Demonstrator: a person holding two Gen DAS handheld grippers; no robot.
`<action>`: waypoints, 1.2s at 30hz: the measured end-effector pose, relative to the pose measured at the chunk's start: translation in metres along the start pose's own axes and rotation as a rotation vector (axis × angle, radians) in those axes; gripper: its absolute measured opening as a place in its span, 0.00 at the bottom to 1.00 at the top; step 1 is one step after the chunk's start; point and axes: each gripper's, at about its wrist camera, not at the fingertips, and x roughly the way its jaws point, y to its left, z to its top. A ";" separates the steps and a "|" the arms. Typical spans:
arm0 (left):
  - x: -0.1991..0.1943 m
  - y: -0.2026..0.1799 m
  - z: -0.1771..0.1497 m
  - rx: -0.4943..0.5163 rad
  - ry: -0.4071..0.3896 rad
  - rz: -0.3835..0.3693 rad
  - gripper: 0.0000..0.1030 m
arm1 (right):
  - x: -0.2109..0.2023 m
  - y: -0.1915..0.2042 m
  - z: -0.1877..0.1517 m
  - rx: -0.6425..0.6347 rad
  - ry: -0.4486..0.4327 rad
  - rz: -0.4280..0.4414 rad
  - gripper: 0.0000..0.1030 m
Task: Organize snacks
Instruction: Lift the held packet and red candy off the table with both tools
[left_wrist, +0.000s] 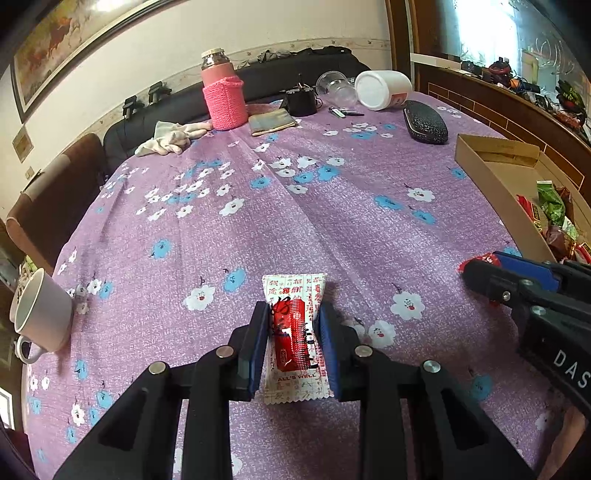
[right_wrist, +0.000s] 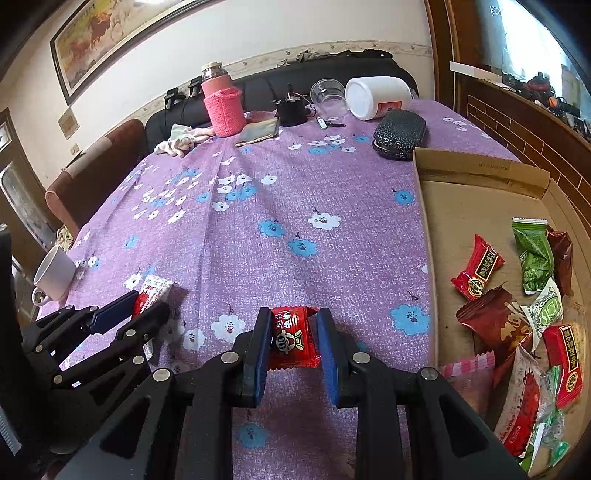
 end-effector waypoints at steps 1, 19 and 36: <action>0.000 0.000 0.001 0.000 -0.004 0.005 0.25 | 0.000 0.000 0.000 0.000 0.002 0.000 0.25; -0.019 0.005 0.004 -0.045 -0.072 -0.036 0.26 | -0.012 -0.005 0.002 0.035 -0.043 0.030 0.25; -0.028 -0.003 0.003 -0.019 -0.121 -0.057 0.26 | -0.027 -0.016 0.007 0.091 -0.107 0.039 0.25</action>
